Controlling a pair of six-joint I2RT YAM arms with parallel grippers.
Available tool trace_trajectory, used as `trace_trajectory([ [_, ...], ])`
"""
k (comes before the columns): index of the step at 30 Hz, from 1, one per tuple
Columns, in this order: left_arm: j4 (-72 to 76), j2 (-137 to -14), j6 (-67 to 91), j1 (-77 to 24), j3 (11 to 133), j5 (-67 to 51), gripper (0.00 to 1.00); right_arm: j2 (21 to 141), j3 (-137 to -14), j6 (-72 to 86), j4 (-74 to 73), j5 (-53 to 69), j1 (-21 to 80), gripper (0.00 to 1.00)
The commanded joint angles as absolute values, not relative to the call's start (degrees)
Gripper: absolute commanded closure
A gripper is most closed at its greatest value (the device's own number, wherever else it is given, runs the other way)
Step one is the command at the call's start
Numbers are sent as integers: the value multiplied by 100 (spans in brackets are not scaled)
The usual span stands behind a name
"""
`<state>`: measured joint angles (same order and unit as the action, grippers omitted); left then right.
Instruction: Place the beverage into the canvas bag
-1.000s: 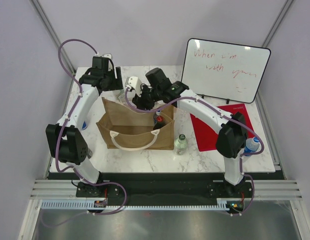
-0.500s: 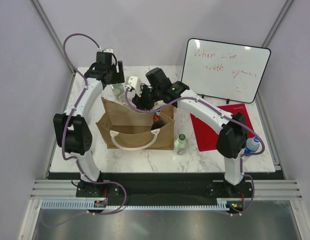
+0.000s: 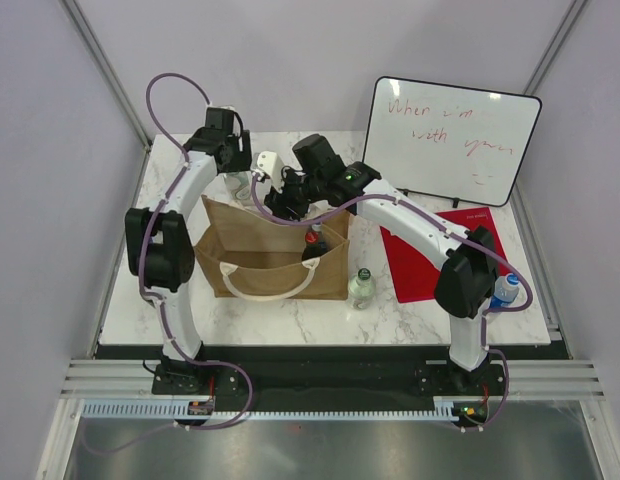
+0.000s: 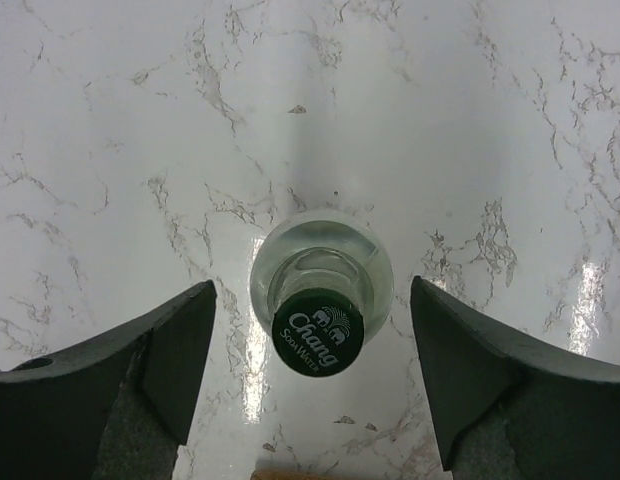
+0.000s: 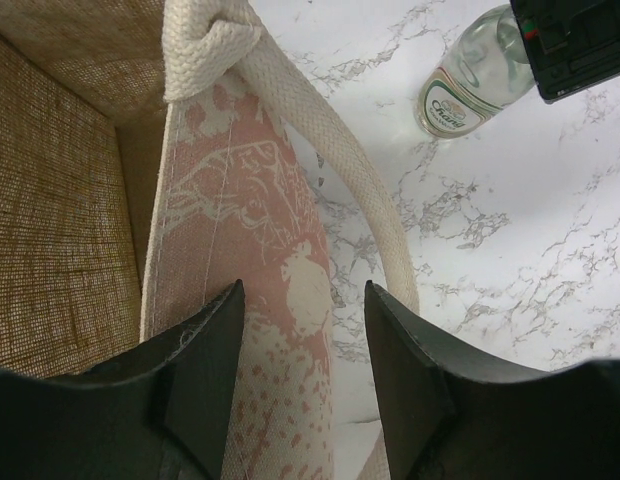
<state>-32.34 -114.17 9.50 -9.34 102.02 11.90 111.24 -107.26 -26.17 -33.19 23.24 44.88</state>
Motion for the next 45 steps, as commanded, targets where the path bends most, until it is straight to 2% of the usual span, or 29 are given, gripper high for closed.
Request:
trace_trajectory([
  [1,-2927,-11566,835,-923,10125,1240,16,10890,-10679,-2540,-3313,2619,4570,41],
  [3,-2900,-11645,835,-914,10151,1230,18,10890,-10679,-2540,-3305,2610,4579,41],
  [4,-2892,-11689,826,-923,10160,1248,23,10890,-10670,-2540,-3305,2610,4579,41],
  [6,-2831,-11698,826,-923,10143,1283,26,10881,-10670,-2540,-3305,2610,4570,41],
  [7,-2821,-11698,809,-923,10143,1309,32,10881,-10661,-2540,-3305,2610,4570,41],
  [8,-2795,-11690,791,-923,10177,1327,33,10890,-10661,-2540,-3296,2610,4570,41],
  [9,-2778,-11698,765,-923,10204,1336,33,10890,-10661,-2540,-3305,2610,4570,41],
  [12,-2751,-11611,721,-923,10301,1459,21,10916,-10679,-2540,-3305,2619,4579,41],
  [13,-2742,-11576,703,-932,10318,1459,20,10916,-10679,-2540,-3305,2619,4570,41],
  [18,-2558,-11242,642,-932,10169,1398,23,10934,-10696,-2531,-3313,2645,4570,41],
  [26,-1574,-10819,589,-940,9220,1459,27,10960,-10749,-2522,-3357,2681,4570,41],
  [35,-1660,-10916,756,-923,9378,1231,16,11021,-10793,-2514,-3384,2698,4570,40],
  [40,-1942,-10986,861,-870,9676,976,16,11065,-10819,-2522,-3401,2716,4570,40],
  [45,-1960,-10916,835,-861,9651,1160,21,11083,-10828,-2514,-3401,2777,4562,40],
])
